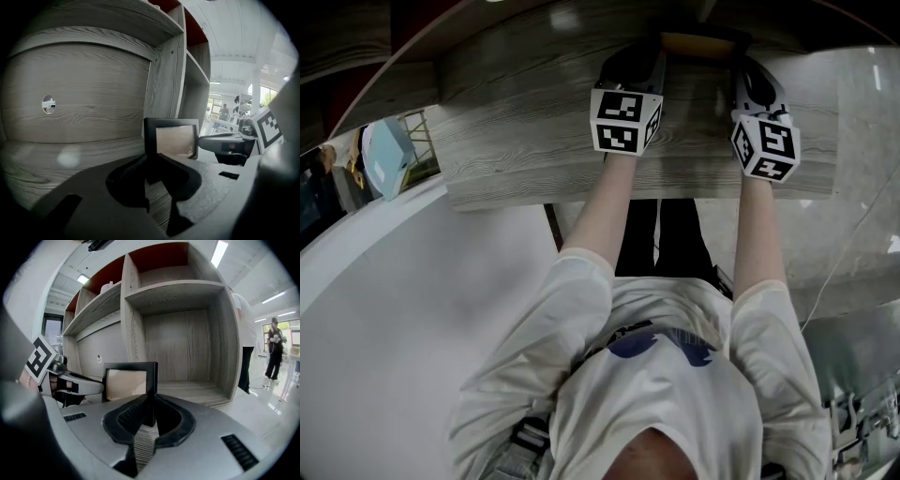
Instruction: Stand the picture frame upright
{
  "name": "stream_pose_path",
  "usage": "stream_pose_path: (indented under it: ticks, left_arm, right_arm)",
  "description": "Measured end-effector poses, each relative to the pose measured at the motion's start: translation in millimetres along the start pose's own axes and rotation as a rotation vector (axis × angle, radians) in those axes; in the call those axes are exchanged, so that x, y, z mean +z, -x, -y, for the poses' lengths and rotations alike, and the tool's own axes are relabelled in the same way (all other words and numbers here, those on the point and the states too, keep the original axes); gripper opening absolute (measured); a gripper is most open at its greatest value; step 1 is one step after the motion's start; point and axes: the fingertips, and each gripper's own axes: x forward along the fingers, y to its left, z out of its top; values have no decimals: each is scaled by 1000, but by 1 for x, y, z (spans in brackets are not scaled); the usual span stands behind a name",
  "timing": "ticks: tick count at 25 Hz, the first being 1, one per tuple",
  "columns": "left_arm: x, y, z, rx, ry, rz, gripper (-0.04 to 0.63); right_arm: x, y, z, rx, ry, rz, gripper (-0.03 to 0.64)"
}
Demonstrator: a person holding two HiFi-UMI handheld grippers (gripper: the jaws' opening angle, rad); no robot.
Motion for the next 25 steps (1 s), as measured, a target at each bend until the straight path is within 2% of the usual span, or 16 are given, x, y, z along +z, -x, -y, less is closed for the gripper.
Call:
stream_pose_path:
  ticks: [12,15,25]
  left_arm:
    - [-1,-2,1,2,2,13,72]
    - [-1,-3,2,-4,-2,14,74]
    - [-3,0,0,-3,10,20,120]
  right_arm:
    - [-1,-2,0,6,-7,6,37]
    - [-2,-2,1,6,-18,9,117]
    - [-2,-1,-3,13,-29,21,155]
